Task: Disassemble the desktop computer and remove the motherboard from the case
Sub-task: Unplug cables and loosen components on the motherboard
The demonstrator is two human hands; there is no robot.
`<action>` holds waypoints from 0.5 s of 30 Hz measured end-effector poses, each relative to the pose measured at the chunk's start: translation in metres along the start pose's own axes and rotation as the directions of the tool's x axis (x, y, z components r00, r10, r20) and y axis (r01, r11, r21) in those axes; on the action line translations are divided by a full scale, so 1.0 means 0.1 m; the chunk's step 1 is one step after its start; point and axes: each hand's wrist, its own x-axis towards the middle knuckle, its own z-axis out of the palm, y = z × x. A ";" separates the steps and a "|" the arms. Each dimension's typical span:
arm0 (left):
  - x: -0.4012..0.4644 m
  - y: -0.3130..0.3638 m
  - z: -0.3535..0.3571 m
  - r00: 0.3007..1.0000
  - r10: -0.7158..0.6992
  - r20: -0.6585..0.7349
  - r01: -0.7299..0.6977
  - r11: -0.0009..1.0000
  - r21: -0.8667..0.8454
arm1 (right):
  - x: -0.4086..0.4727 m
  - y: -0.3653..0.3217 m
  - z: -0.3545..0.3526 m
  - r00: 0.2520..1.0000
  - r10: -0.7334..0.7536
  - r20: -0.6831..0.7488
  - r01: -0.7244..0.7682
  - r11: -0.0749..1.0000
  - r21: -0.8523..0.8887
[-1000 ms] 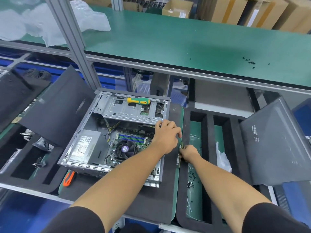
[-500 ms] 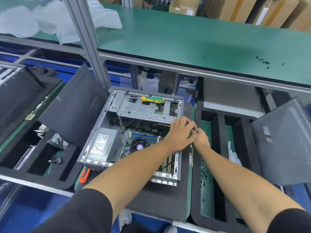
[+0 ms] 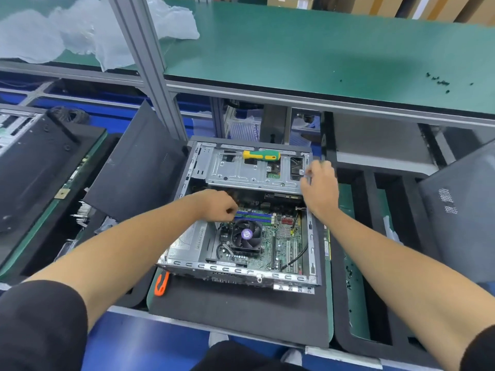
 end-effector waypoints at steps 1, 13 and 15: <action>0.04 0.00 0.00 0.997 -0.060 0.053 0.060 0.998 -0.011 | 0.02 -0.07 0.02 0.997 -0.077 0.031 0.078 0.996 -0.030; 0.24 0.10 0.01 0.907 -0.267 0.325 0.279 0.960 0.011 | -0.49 -0.59 0.51 0.877 -0.389 0.282 0.389 0.919 0.056; 0.23 0.11 -0.05 0.900 -0.248 0.358 0.278 0.960 -0.034 | -0.66 -0.59 0.57 0.824 -0.453 0.340 0.458 0.886 0.068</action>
